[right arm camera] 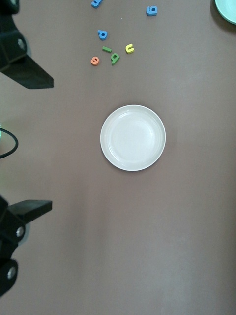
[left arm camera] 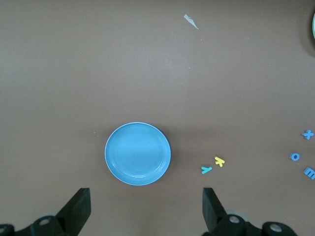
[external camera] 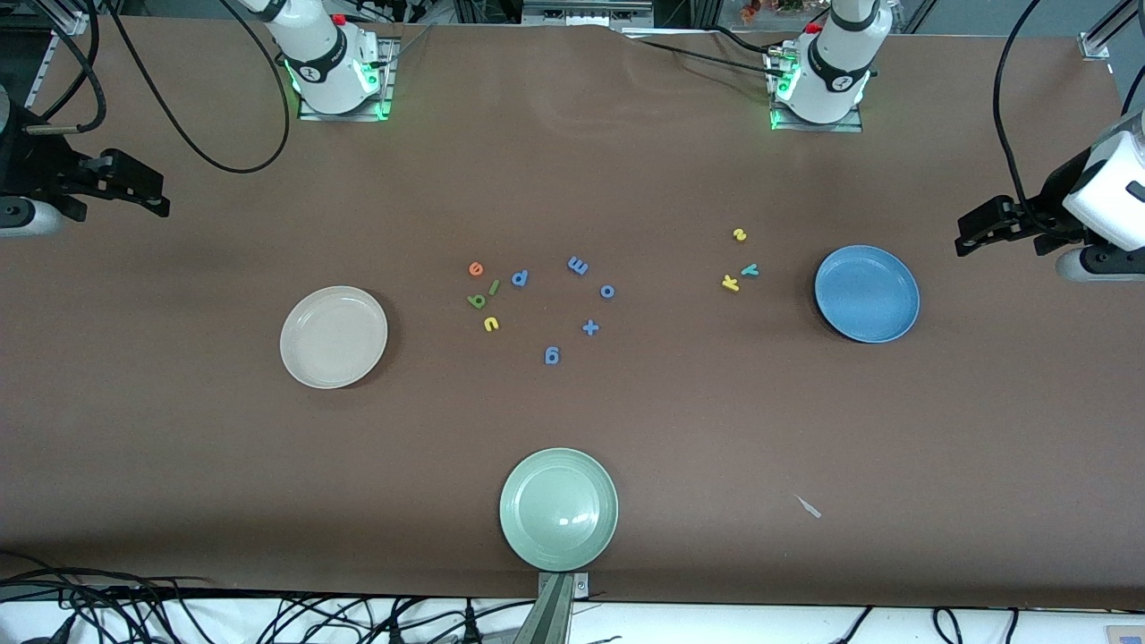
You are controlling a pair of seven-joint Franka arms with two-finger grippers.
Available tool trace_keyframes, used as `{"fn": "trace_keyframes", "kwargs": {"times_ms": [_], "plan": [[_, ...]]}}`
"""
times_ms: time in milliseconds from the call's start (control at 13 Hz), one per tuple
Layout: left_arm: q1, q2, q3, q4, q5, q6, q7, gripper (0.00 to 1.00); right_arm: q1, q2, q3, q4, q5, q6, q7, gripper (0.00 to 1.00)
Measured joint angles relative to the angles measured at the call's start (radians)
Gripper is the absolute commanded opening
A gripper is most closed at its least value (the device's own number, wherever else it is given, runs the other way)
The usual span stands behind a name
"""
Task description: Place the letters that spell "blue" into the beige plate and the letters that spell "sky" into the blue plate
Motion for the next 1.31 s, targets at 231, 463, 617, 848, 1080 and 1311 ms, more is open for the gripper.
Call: {"fn": "trace_keyframes", "kwargs": {"times_ms": [231,463,617,848,1080,1311], "plan": [[0.000,0.003,0.000,-0.005,0.000,0.000,0.000,1.00,0.000,0.000,0.000,0.000,0.000,0.000,0.000,1.00],[0.000,0.009,0.000,-0.007,0.000,0.000,0.000,1.00,0.000,0.000,0.000,-0.001,0.000,0.000,0.000,1.00],[0.000,0.011,0.000,-0.010,0.000,0.000,0.000,1.00,0.000,0.002,0.000,-0.002,0.000,-0.001,-0.001,1.00],[0.000,0.018,0.000,-0.024,0.000,0.001,0.000,1.00,0.000,0.004,0.000,-0.003,0.000,-0.002,-0.001,1.00],[0.000,0.031,0.000,-0.026,0.000,0.001,-0.003,1.00,0.000,0.004,0.000,-0.003,0.000,-0.002,-0.001,1.00],[0.000,0.035,0.000,-0.026,0.000,0.001,-0.004,1.00,-0.002,0.005,-0.007,-0.004,-0.001,-0.008,-0.001,1.00]]}}
